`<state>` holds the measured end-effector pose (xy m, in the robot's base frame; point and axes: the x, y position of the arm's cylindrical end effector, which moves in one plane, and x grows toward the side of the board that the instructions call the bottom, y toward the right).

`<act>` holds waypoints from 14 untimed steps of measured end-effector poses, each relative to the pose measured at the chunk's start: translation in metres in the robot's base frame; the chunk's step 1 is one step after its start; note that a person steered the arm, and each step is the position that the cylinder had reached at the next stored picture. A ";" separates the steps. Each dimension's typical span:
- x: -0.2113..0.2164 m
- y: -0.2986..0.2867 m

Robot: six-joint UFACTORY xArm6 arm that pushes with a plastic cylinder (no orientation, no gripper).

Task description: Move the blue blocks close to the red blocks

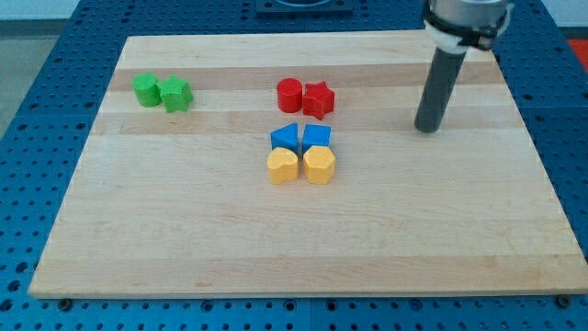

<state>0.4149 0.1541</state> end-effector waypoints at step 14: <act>0.058 -0.260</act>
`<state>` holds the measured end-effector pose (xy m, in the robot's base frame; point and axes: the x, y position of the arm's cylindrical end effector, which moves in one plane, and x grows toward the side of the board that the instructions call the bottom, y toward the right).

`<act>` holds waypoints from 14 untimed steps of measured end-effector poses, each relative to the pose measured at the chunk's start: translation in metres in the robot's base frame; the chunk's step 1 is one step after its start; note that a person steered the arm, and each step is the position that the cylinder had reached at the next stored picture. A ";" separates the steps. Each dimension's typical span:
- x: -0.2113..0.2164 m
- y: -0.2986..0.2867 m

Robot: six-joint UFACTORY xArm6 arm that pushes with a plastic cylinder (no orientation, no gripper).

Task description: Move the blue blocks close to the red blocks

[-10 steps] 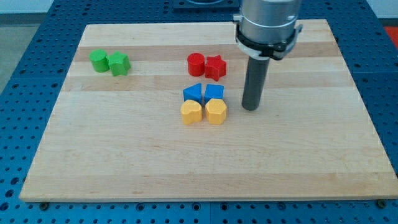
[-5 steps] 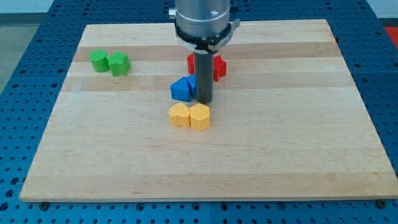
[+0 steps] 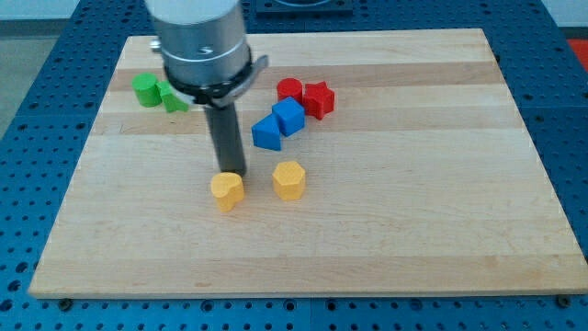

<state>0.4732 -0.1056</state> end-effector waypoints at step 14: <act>-0.043 0.097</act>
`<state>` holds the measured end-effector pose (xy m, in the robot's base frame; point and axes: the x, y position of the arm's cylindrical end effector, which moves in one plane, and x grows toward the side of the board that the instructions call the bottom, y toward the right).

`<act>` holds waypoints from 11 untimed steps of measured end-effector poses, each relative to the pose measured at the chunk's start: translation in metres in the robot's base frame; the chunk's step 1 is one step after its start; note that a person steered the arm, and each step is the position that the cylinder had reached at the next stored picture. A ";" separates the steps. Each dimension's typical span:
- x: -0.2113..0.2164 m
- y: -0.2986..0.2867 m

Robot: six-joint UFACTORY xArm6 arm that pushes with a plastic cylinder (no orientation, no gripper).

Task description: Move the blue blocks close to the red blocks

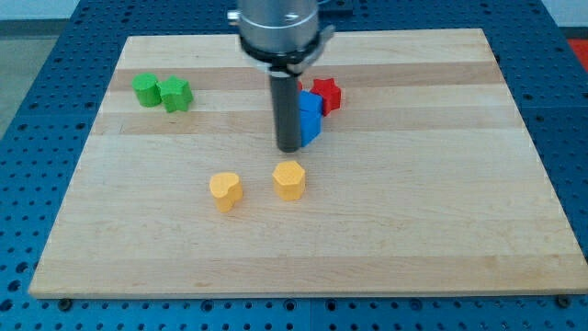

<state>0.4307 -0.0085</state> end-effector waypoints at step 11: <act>-0.014 0.097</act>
